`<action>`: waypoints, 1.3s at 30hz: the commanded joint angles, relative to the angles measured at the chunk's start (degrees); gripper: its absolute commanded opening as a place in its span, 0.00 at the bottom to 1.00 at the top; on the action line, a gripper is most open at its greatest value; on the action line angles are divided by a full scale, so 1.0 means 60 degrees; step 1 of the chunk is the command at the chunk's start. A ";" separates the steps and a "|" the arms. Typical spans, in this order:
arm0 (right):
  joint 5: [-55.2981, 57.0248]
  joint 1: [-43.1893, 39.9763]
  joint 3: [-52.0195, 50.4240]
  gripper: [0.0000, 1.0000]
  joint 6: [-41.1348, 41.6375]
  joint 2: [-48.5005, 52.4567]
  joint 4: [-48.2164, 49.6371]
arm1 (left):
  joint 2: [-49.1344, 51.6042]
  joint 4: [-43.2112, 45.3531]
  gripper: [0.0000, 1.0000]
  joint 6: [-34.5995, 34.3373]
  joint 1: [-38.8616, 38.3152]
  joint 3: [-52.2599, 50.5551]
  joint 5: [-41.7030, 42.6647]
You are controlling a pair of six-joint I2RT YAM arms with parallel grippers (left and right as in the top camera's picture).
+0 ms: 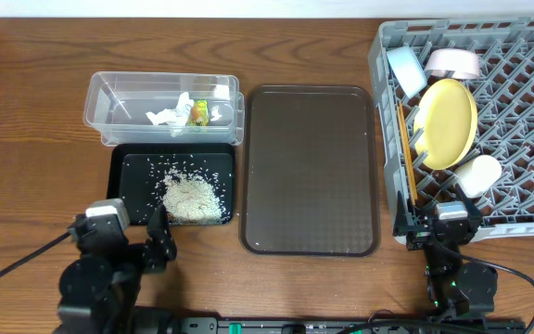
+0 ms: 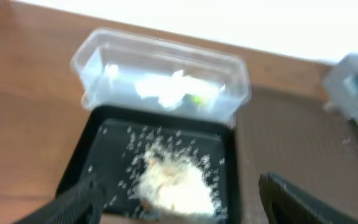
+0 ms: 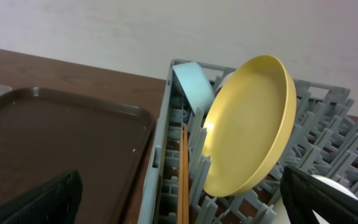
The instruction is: Sort waste into correct bins and load items into the dishwasher rack
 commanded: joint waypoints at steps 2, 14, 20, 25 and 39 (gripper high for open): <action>0.0025 0.0106 -0.0015 0.99 -0.0098 -0.0080 -0.0040 | -0.1038 0.1643 0.81 0.0506 0.0484 -0.1934 0.0127; 0.0025 0.0106 -0.0015 0.99 -0.0098 -0.0080 -0.0040 | -0.2532 0.7493 0.81 0.1188 0.0761 -0.6047 0.0707; 0.0025 0.0106 -0.0015 0.99 -0.0098 -0.0084 -0.0040 | -0.2532 0.7479 0.81 0.1905 0.0761 -0.6448 0.0834; 0.0025 0.0106 -0.0015 0.99 -0.0098 -0.0084 -0.0040 | -0.2524 0.6280 0.81 0.1676 0.0758 -0.6444 0.0838; 0.0025 0.0106 -0.0015 0.99 -0.0098 -0.0080 -0.0040 | -0.2510 0.6284 0.81 0.1676 0.0758 -0.6444 0.0838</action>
